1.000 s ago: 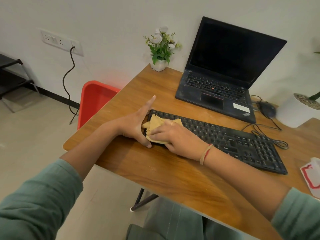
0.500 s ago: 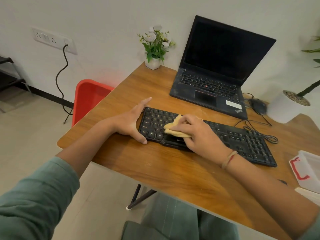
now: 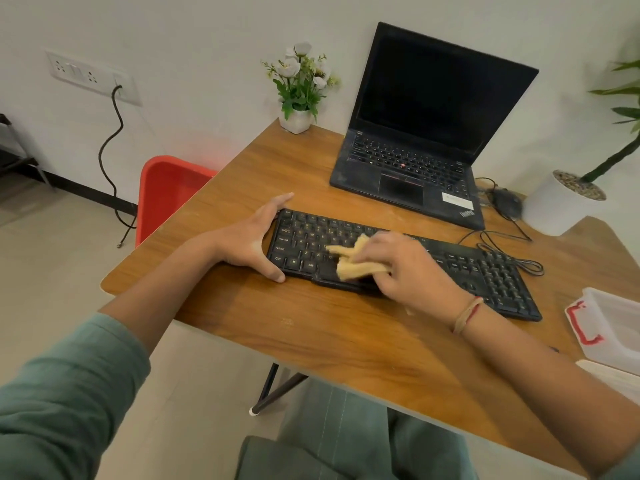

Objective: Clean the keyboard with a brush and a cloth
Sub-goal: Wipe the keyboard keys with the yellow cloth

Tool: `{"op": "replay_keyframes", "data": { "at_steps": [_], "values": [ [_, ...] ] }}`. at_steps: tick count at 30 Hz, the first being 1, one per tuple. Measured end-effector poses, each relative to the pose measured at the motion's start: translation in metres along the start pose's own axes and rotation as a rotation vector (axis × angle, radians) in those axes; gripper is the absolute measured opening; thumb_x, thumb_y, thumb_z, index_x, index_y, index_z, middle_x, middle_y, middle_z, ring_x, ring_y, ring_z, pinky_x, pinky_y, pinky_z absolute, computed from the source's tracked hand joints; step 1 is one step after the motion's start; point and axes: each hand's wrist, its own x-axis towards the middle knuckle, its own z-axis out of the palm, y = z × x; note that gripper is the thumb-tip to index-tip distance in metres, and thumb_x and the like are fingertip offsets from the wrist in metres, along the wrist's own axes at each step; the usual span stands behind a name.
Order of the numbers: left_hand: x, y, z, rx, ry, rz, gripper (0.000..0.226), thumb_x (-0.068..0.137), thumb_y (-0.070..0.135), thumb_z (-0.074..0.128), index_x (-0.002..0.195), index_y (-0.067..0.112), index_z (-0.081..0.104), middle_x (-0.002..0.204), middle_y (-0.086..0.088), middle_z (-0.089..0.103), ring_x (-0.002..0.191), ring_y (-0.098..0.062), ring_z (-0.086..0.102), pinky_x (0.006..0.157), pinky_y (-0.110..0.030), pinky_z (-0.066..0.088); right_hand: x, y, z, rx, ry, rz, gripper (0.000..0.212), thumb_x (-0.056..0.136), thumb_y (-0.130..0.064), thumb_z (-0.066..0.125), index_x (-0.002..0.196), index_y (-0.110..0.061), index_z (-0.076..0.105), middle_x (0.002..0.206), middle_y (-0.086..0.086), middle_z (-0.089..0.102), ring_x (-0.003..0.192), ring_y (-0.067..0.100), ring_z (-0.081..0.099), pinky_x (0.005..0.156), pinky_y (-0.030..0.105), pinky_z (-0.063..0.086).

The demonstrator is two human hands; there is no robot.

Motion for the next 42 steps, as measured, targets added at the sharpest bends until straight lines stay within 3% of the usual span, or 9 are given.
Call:
{"op": "replay_keyframes", "data": {
  "at_steps": [4, 14, 17, 22, 29, 31, 34, 38, 42],
  "values": [
    [-0.001, 0.001, 0.003, 0.018, 0.012, -0.005, 0.146, 0.040, 0.054, 0.088, 0.149, 0.044, -0.008, 0.143, 0.017, 0.016, 0.135, -0.004, 0.020, 0.110, -0.026, 0.019, 0.022, -0.015, 0.021, -0.041, 0.248, 0.167, 0.031, 0.093, -0.010, 0.048, 0.118, -0.019, 0.063, 0.113, -0.004, 0.062, 0.097, 0.007, 0.044, 0.089, 0.020, 0.035],
    [0.001, -0.003, 0.003, 0.018, 0.006, -0.004, 0.144, 0.038, 0.056, 0.088, 0.147, 0.048, -0.007, 0.147, 0.014, 0.017, 0.137, -0.007, 0.020, 0.115, -0.032, 0.020, -0.026, -0.001, 0.012, 0.271, -0.283, -0.025, 0.029, 0.095, -0.013, 0.049, 0.107, -0.030, 0.068, 0.106, -0.011, 0.066, 0.093, 0.003, 0.060, 0.085, 0.025, 0.049],
    [0.000, -0.002, 0.004, 0.014, 0.004, -0.002, 0.148, 0.037, 0.059, 0.088, 0.147, 0.047, -0.009, 0.144, 0.017, 0.017, 0.137, -0.007, 0.020, 0.114, -0.031, 0.020, -0.028, 0.018, -0.020, 0.604, -0.006, 0.266, 0.020, 0.096, -0.019, 0.050, 0.103, -0.027, 0.067, 0.099, -0.008, 0.067, 0.081, 0.007, 0.064, 0.062, 0.020, 0.051],
    [-0.002, 0.000, 0.004, 0.004, 0.007, -0.005, 0.156, 0.035, 0.062, 0.089, 0.145, 0.049, -0.020, 0.160, 0.007, 0.008, 0.138, 0.000, 0.014, 0.113, -0.026, 0.015, -0.001, 0.047, -0.042, 0.802, 0.570, 0.492, 0.018, 0.100, -0.019, 0.044, 0.101, -0.030, 0.059, 0.099, -0.010, 0.059, 0.094, 0.011, 0.058, 0.074, 0.026, 0.051],
    [-0.003, 0.003, 0.004, -0.048, 0.018, -0.037, 0.161, 0.039, 0.051, 0.092, 0.140, 0.048, -0.033, 0.160, 0.001, 0.010, 0.137, -0.001, 0.019, 0.108, -0.018, 0.016, 0.082, 0.015, 0.021, 0.449, 0.398, 0.304, 0.028, 0.102, -0.026, 0.038, 0.120, -0.024, 0.060, 0.094, -0.007, 0.065, 0.064, 0.006, 0.052, 0.052, 0.020, 0.042],
    [-0.004, 0.004, 0.005, -0.055, 0.035, -0.040, 0.162, 0.044, 0.044, 0.096, 0.140, 0.044, -0.035, 0.157, 0.002, 0.015, 0.138, -0.005, 0.023, 0.106, -0.017, 0.019, 0.095, -0.004, 0.046, 0.306, 0.210, 0.181, 0.030, 0.102, -0.027, 0.039, 0.125, -0.029, 0.058, 0.105, -0.007, 0.067, 0.079, 0.009, 0.060, 0.074, 0.029, 0.051],
    [-0.004, 0.006, 0.006, -0.047, 0.062, -0.029, 0.158, 0.053, 0.030, 0.096, 0.138, 0.043, -0.036, 0.158, -0.005, 0.012, 0.141, -0.008, 0.016, 0.108, -0.021, 0.019, 0.094, -0.030, 0.064, 0.000, 0.042, 0.069, 0.038, 0.100, -0.022, 0.038, 0.136, -0.028, 0.050, 0.141, -0.003, 0.051, 0.131, 0.023, 0.044, 0.113, 0.052, 0.023],
    [-0.004, 0.005, 0.005, -0.029, 0.047, -0.016, 0.158, 0.045, 0.048, 0.091, 0.136, 0.046, -0.038, 0.159, -0.007, 0.011, 0.145, -0.013, 0.016, 0.113, -0.026, 0.019, 0.073, -0.031, 0.060, 0.004, -0.140, -0.218, 0.044, 0.099, -0.012, 0.040, 0.142, -0.023, 0.044, 0.150, -0.001, 0.039, 0.141, 0.020, 0.030, 0.118, 0.041, 0.018],
    [-0.004, 0.006, 0.004, 0.012, 0.058, -0.039, 0.154, 0.038, 0.057, 0.089, 0.130, 0.059, -0.035, 0.159, -0.001, 0.013, 0.143, -0.018, 0.024, 0.116, -0.032, 0.021, 0.088, 0.008, 0.047, -0.045, -0.026, 0.061, 0.044, 0.101, -0.021, 0.041, 0.145, -0.022, 0.037, 0.153, -0.001, 0.032, 0.143, 0.019, 0.027, 0.118, 0.037, 0.019]
  ]
}}
